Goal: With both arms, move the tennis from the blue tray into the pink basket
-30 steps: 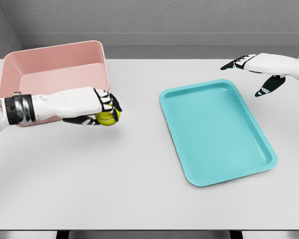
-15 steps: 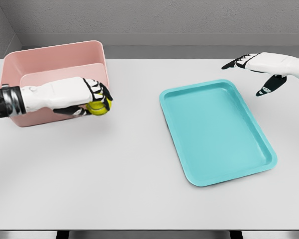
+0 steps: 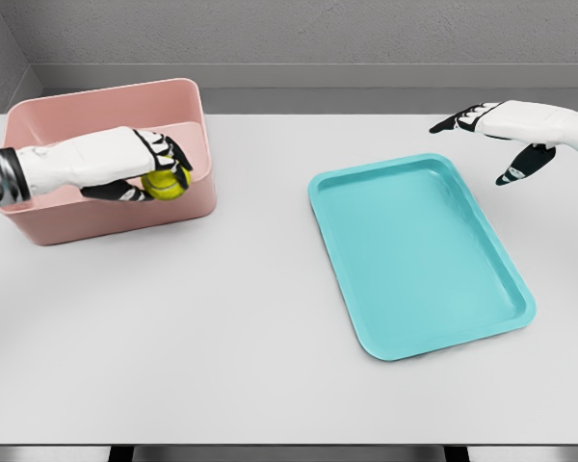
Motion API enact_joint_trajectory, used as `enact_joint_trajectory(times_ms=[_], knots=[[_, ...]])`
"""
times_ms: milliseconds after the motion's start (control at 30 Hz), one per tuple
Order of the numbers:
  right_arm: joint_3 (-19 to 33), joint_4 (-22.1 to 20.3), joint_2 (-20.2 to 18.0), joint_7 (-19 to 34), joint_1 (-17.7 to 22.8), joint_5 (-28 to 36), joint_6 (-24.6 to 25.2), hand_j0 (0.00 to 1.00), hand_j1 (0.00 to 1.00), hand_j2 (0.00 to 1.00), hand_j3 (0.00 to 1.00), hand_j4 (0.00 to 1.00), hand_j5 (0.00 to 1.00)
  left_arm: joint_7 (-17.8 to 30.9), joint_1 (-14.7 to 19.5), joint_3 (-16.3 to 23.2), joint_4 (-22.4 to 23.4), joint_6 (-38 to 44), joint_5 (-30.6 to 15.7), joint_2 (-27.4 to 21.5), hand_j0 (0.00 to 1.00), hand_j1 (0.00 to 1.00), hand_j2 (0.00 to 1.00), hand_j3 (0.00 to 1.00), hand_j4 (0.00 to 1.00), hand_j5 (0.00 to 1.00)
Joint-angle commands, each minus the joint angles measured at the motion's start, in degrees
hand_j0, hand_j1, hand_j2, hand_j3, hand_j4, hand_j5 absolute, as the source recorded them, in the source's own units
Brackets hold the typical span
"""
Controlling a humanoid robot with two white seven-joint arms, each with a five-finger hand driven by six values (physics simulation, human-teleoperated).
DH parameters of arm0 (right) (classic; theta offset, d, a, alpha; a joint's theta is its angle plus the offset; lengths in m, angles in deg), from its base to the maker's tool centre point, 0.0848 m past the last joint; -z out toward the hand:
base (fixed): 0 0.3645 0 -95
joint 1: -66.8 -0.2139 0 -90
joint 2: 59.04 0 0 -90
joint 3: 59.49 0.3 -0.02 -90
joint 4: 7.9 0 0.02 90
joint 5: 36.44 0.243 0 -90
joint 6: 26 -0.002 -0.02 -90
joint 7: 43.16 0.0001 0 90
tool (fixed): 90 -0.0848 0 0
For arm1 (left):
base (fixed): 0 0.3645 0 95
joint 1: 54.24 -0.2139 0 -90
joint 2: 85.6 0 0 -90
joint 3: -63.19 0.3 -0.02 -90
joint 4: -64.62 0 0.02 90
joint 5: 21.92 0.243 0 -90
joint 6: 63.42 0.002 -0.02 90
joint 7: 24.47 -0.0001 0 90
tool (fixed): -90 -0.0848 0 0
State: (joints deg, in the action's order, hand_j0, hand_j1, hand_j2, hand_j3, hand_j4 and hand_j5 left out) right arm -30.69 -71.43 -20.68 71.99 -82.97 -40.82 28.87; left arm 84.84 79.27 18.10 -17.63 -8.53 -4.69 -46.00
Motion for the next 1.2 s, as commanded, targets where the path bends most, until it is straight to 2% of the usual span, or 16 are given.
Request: enact_joint_trajectory(times_ms=[0,100,367,667,800,833,867,900,1167], knots=[[0.12,-0.02,-0.04,-0.02,0.00,0.34,0.12,1.00,1.00,1.00,1.00,1.00,1.00,-0.06,0.09,-0.09,1.12,0.11,-0.35,-0.05,0.56,0.56,0.56,0.56,0.56,0.56],[0.12,-0.11,-0.04,-0.10,0.00,0.34,0.12,1.00,1.00,1.00,1.00,1.00,1.00,-0.06,0.09,-0.09,2.79,0.11,-0.26,0.13,0.56,0.56,0.56,0.56,0.56,0.56],[0.12,-0.28,0.05,-0.02,0.00,0.34,0.12,1.00,1.00,1.00,1.00,1.00,1.00,-0.06,2.72,-0.09,8.77,0.11,-0.17,1.27,0.56,0.56,0.56,0.56,0.56,0.56],[0.12,-0.28,-0.04,-0.02,0.00,0.34,0.12,1.00,1.00,1.00,1.00,1.00,1.00,-0.15,5.27,0.00,18.44,0.11,0.45,5.58,0.56,0.56,0.56,0.56,0.56,0.56],[0.12,-0.28,0.05,-0.02,0.00,0.34,0.12,1.00,1.00,1.00,1.00,1.00,1.00,-0.23,5.80,0.00,19.76,0.11,0.45,5.93,0.56,0.56,0.56,0.56,0.56,0.56],[0.12,-0.28,0.05,-0.10,0.00,0.34,0.12,1.00,1.00,1.00,1.00,1.00,1.00,-0.32,5.89,-0.17,20.02,0.11,0.36,5.93,0.63,0.63,0.63,0.63,0.63,0.63],[0.12,-0.28,0.05,-0.02,0.00,0.34,0.12,1.00,1.00,1.00,1.00,1.00,1.00,-0.32,5.89,-0.17,20.02,0.11,0.36,5.93,0.90,0.90,0.90,0.90,0.90,0.90],[0.12,-0.28,-0.04,-0.02,0.00,0.34,0.12,1.00,1.00,1.00,1.00,1.00,1.00,-0.32,6.24,-0.26,19.76,0.11,0.36,5.67,1.00,1.00,1.00,1.00,1.00,1.00],[0.12,-0.28,-0.04,-0.10,0.00,0.34,0.12,1.00,1.00,1.00,1.00,1.00,1.00,-0.32,6.06,-1.76,19.32,0.11,0.27,5.23,1.00,1.00,1.00,1.00,1.00,1.00]])
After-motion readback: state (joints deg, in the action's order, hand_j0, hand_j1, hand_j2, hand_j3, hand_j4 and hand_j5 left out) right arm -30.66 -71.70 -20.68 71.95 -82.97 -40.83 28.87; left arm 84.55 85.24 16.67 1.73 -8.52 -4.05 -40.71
